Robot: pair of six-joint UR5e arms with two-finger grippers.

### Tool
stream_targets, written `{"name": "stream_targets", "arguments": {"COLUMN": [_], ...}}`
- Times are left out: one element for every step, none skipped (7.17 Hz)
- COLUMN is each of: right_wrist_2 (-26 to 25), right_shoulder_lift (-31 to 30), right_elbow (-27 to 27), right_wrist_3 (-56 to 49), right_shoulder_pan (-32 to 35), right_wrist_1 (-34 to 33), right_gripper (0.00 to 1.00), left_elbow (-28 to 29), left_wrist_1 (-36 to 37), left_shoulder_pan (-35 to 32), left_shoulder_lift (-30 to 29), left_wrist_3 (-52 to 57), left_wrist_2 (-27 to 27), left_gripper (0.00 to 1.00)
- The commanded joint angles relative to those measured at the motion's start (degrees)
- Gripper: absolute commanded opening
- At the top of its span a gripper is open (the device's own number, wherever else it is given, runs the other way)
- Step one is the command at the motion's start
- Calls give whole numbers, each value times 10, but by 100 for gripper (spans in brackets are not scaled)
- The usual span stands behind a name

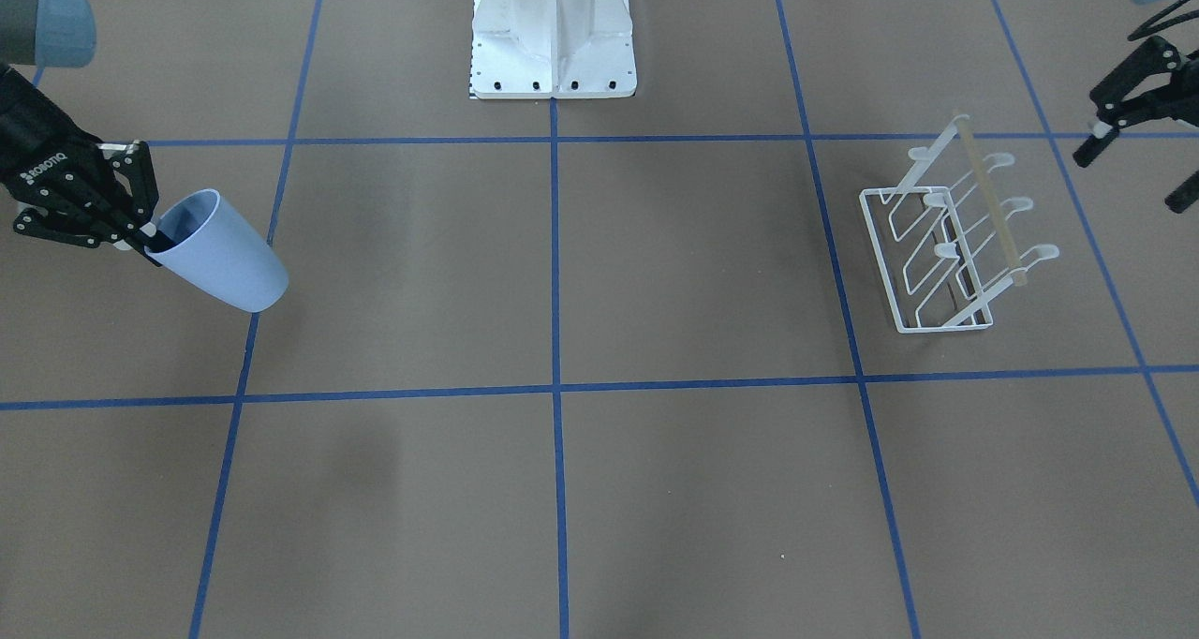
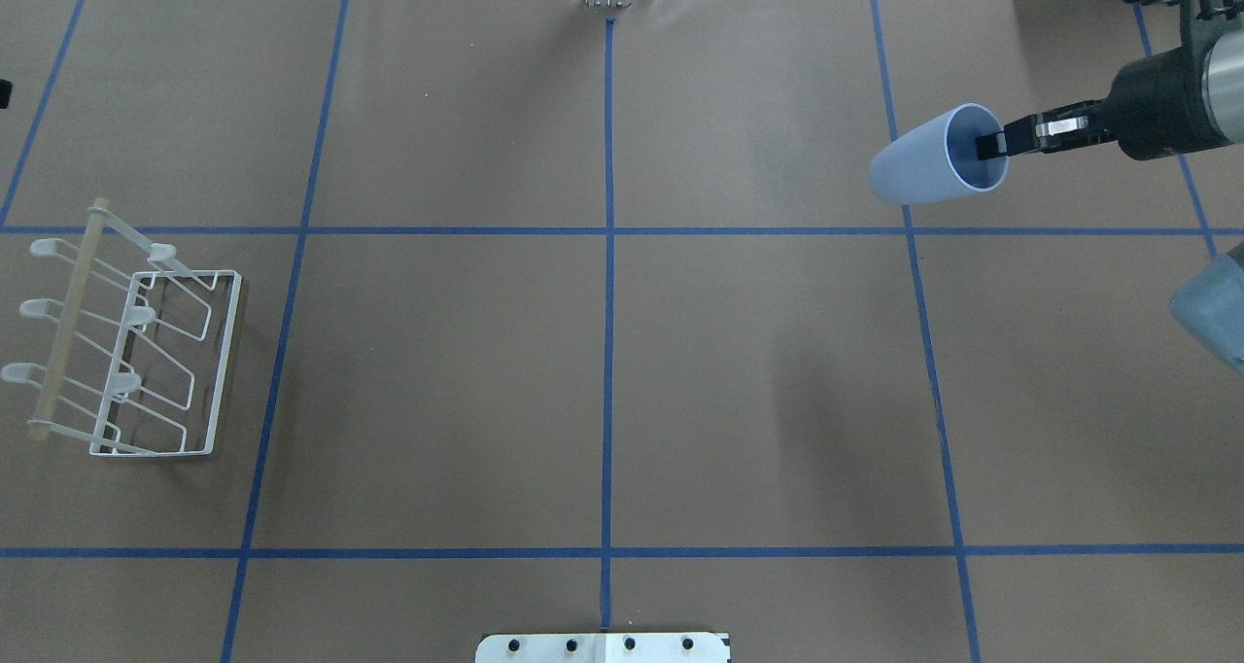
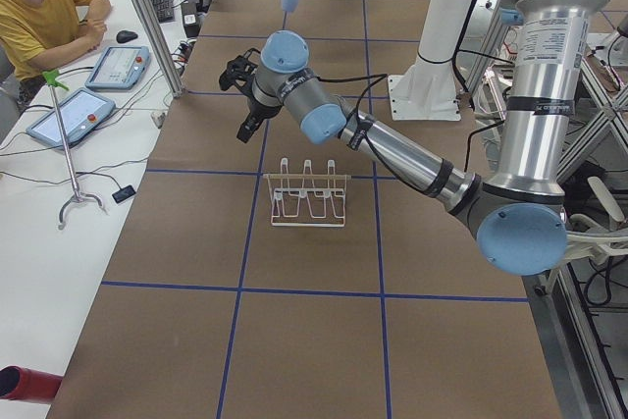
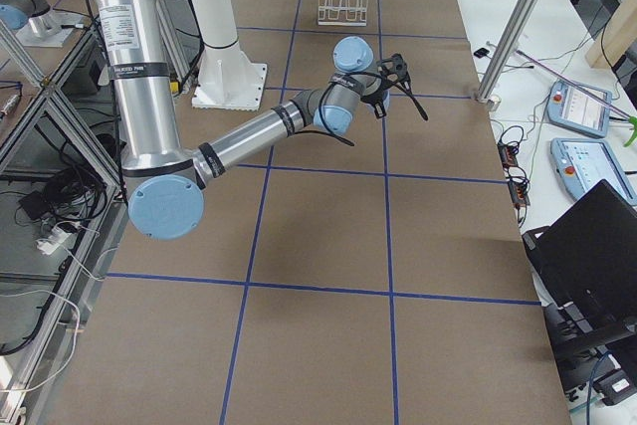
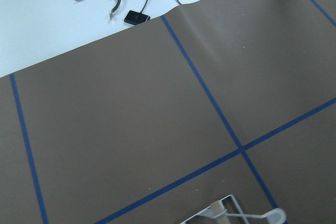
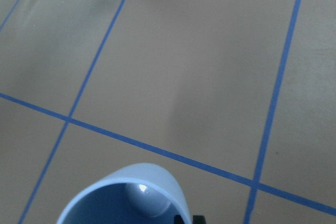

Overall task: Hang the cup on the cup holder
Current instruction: 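Lift the cup and carry it toward the table center with the right gripper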

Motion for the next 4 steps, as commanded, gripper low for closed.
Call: {"name": "stream_targets", "arguments": {"right_wrist_2": [-7,-31,-72,-128], "right_shoulder_lift": [9,9,9,9], "right_elbow": [-31,-31,-30,-29], "right_wrist_3": [145,192,251,293], "right_shoulder_pan": [-23,-39,-72,-113], "right_wrist_1": [200,271,345,408], "right_gripper": [0,0,0,0], "left_elbow": [2,-2,-3,-1], "left_wrist_1": [-134,-166,-215,-262], "left_shoulder_pan": [70,95,124,142], "left_shoulder_lift": [-61,-101,-131,-141], "left_wrist_3": [-280,-399,-509,-597], "left_wrist_2": [-7,-6,0,1], "left_gripper": [98,98,98,98]}}
